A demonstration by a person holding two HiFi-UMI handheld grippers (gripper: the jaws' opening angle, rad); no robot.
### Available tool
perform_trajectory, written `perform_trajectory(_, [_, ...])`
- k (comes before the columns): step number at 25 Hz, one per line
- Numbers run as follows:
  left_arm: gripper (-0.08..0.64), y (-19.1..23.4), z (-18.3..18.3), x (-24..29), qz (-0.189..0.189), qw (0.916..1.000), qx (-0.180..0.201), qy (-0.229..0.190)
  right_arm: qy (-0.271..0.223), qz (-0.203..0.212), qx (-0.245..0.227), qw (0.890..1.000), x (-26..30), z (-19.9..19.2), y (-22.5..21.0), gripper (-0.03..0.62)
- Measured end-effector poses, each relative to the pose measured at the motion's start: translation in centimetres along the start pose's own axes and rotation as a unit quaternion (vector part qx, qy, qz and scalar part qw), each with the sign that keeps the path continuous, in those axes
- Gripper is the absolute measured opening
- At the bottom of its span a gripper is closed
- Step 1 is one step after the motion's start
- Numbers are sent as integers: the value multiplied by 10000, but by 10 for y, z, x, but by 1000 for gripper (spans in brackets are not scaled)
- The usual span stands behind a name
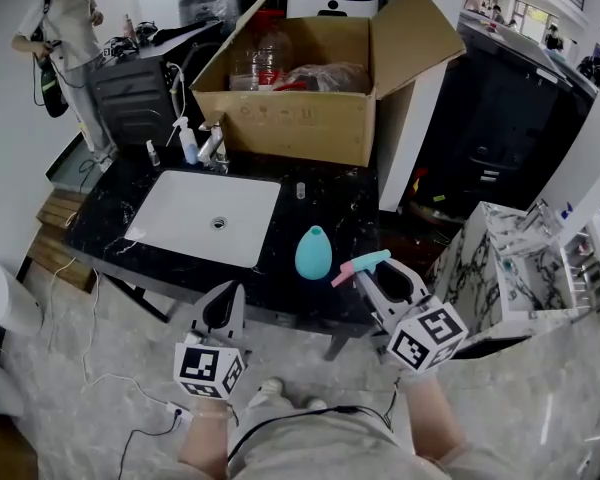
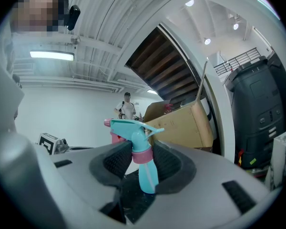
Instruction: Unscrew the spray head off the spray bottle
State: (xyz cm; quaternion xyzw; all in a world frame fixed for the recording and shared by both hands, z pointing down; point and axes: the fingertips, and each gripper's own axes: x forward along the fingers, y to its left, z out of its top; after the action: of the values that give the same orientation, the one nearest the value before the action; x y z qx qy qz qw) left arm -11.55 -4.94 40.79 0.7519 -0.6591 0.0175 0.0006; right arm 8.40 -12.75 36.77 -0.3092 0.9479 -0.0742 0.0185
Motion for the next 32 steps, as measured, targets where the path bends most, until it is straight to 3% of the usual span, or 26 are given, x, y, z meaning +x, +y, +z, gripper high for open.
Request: perform_trajectory(32, [8,5,14,-5,172,9997,41,-194,-90,71,40,9999,0,0,2,144])
